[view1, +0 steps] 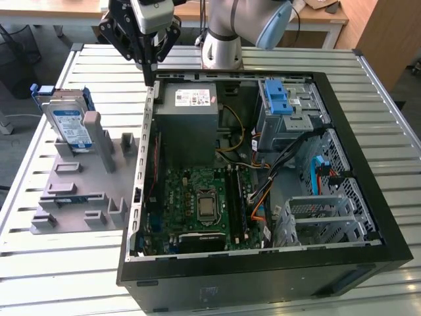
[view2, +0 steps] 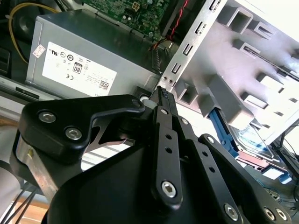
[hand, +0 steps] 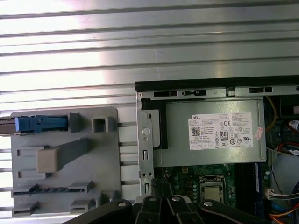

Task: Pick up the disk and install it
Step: 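Reach for the disk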

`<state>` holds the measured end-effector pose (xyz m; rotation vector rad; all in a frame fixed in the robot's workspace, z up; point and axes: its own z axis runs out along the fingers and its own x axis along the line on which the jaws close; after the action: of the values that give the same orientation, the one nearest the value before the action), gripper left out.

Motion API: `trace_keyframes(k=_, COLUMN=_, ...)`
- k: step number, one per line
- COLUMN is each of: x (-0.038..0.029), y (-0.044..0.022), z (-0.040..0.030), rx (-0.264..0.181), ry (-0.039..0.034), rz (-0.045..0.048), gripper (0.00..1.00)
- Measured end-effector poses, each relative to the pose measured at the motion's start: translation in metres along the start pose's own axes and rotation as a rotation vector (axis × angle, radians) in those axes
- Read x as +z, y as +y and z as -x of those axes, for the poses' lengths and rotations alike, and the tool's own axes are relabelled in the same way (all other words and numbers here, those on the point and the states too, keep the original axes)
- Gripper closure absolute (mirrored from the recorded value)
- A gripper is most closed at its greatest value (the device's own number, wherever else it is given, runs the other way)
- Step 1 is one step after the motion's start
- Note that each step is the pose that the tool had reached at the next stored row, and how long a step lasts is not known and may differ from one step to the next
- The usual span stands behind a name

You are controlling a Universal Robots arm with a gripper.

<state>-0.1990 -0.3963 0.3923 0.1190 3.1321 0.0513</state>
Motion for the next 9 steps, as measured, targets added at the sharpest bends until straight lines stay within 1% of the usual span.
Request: trace_keyframes(k=9, x=0.0002, y=-0.0001, z=-0.0022, rx=0.0, ry=0.0, rz=0.0, gripper=0.89)
